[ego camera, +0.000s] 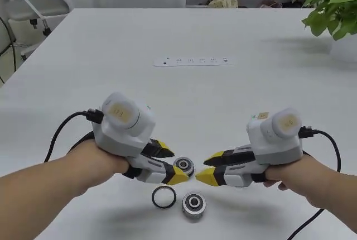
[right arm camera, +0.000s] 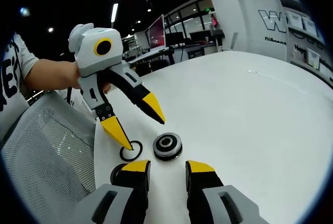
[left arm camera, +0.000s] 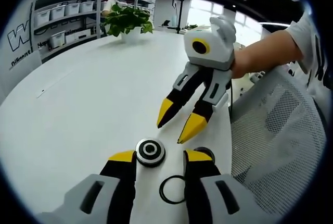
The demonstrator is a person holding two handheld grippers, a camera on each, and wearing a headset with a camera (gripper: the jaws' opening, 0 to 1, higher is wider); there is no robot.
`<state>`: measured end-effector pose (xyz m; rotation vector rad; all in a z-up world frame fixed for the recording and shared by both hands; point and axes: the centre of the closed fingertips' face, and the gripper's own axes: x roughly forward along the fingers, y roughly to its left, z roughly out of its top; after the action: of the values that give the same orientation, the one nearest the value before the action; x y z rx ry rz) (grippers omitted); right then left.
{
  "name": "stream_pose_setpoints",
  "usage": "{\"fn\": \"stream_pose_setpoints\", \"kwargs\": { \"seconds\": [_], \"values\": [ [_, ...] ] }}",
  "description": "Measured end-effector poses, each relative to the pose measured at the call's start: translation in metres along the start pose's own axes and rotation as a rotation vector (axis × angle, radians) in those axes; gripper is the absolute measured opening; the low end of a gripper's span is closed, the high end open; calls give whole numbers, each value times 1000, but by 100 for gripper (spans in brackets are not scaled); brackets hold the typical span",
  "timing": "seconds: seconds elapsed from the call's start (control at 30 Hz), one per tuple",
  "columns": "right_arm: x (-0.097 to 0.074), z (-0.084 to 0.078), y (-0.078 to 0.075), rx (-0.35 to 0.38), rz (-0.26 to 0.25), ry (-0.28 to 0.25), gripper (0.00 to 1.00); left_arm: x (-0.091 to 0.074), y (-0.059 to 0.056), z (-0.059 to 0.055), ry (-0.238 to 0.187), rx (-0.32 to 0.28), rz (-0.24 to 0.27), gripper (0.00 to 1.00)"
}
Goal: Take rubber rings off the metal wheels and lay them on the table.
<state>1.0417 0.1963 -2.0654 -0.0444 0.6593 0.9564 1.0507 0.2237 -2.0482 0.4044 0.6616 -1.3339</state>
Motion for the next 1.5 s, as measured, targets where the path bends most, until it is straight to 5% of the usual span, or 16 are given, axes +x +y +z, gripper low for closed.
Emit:
{"fn": "stream_pose_setpoints", "kwargs": {
  "seconds": [0.5, 1.07, 1.5],
  "values": [
    [1, -3, 0, 10, 0, 1, 25, 11, 2, -7, 18, -15, -1, 25],
    [3, -2, -1, 9, 3, 0, 24, 15, 11, -5, 10, 38, 35, 10],
    [9, -2, 2, -9, 16, 12, 24, 16, 12, -6, 11, 94, 79, 7]
  ]
}}
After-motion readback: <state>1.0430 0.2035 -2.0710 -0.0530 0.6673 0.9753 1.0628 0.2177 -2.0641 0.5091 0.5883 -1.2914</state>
